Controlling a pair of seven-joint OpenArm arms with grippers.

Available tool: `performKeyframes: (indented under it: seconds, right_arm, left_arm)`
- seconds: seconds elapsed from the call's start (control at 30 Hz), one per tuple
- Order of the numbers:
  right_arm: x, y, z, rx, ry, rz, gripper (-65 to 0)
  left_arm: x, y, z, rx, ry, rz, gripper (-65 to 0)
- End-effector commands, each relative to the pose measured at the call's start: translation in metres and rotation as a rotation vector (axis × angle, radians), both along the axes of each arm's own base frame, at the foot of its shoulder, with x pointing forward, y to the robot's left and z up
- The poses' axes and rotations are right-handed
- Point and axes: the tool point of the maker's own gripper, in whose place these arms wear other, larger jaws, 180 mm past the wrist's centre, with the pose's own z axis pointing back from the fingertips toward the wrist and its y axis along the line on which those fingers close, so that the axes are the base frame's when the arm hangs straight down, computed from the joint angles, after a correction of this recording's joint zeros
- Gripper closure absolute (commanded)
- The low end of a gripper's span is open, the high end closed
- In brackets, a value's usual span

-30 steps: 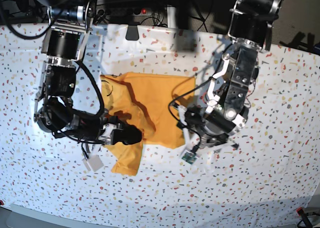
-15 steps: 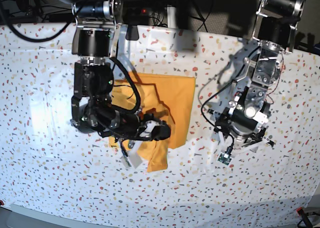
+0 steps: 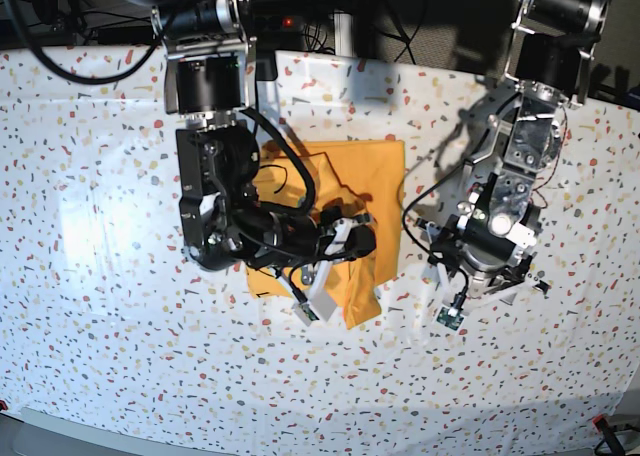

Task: Fold the T-shirt properly
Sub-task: 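Grasp the other strip end with the right gripper and fold it over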

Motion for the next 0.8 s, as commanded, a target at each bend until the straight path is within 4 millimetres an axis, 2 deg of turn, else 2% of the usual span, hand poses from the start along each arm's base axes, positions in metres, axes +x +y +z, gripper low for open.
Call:
performKeyframes:
  seconds: [0.0,0.13,0.17,0.23,0.27,0.33,0.5,0.63,0.77]
  right_arm:
    - [0.012,0.007,0.022,0.045,-0.058,-0.002,0.0]
    - [0.012,0.007,0.021,0.043,-0.056,0.0,0.0]
    - [0.012,0.007,0.022,0.045,-0.056,0.0,-3.4]
    - [0.012,0.009,0.024,0.06,-0.056,0.002,-16.3]
    - [0.011,0.012,0.026,0.075,-0.055,0.005,-20.8]
    - [0.009,0.022,0.035,0.137,-0.051,0.016,-25.2]
    - [-0.011,0.061,0.066,0.343,0.008,0.104,-25.3]
    - [-0.019,0.073,0.093,0.495,0.016,0.149,-25.3]
    - [-0.009,0.071,0.106,0.5,-0.02,0.151,-25.3]
  left_arm:
    - [0.011,0.001,0.019,0.0,-0.062,0.0,-29.7]
    - [0.013,0.008,0.022,0.042,-0.08,0.01,-29.7]
    - [0.015,0.015,0.026,0.08,-0.101,0.018,-29.7]
    - [0.02,0.03,0.034,0.128,-0.151,0.05,-29.7]
    - [0.021,0.04,0.038,0.149,-0.172,0.08,-29.7]
    - [0.021,0.056,0.044,0.186,-0.199,0.128,-29.7]
    - [0.02,0.078,0.05,0.238,-0.219,0.164,-29.7]
    - [0.02,0.084,0.05,0.251,-0.216,0.168,-29.7]
    - [0.02,0.084,0.05,0.249,-0.215,0.168,-29.7]
